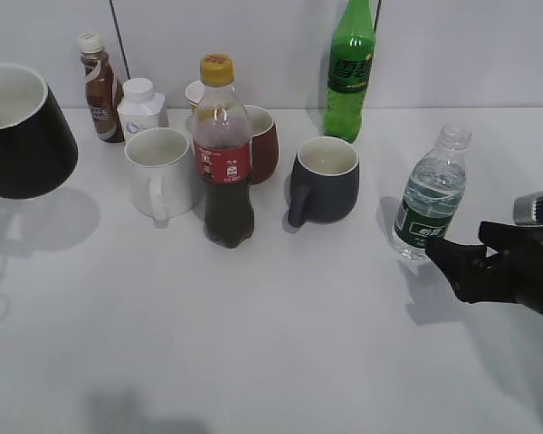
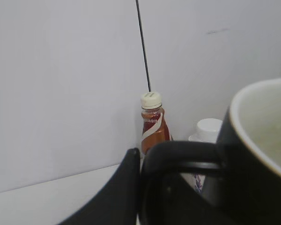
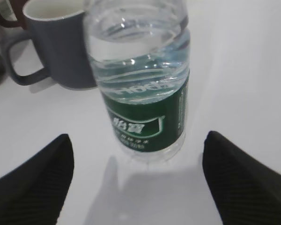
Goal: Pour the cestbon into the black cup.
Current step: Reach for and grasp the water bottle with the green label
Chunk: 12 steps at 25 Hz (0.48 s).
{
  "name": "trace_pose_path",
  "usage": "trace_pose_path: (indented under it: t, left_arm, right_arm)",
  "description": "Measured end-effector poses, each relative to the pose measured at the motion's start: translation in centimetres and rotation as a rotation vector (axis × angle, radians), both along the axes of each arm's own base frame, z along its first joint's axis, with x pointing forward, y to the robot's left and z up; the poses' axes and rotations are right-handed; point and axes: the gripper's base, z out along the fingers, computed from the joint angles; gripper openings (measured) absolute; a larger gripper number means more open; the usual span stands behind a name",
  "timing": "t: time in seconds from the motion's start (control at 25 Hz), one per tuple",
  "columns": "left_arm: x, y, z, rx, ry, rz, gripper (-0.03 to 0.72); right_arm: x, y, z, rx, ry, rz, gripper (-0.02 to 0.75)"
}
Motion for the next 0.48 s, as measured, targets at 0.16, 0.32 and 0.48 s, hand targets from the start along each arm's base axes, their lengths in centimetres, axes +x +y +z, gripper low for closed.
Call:
trace_pose_path:
  t: [0.16,0.32,0.48]
  left_arm:
    - [0.0,-0.1,0.0,0.006,0.000,-0.012,0.047]
    - [-0.1,-0.4,0.0,0.023,0.000,-0.046,0.047]
    - [-0.2,-0.6,-0.1,0.037,0.001,-0.072,0.047]
  right_arm:
    - [1.7,0.3,-0.7,-0.003,-0.015,0.037,0.666]
    - [3.8,0.8,-0.5,-0.001,-0.075,0.089,0.666]
    - [5.9,1.2,0.0,0.004,-0.121,0.132,0.666]
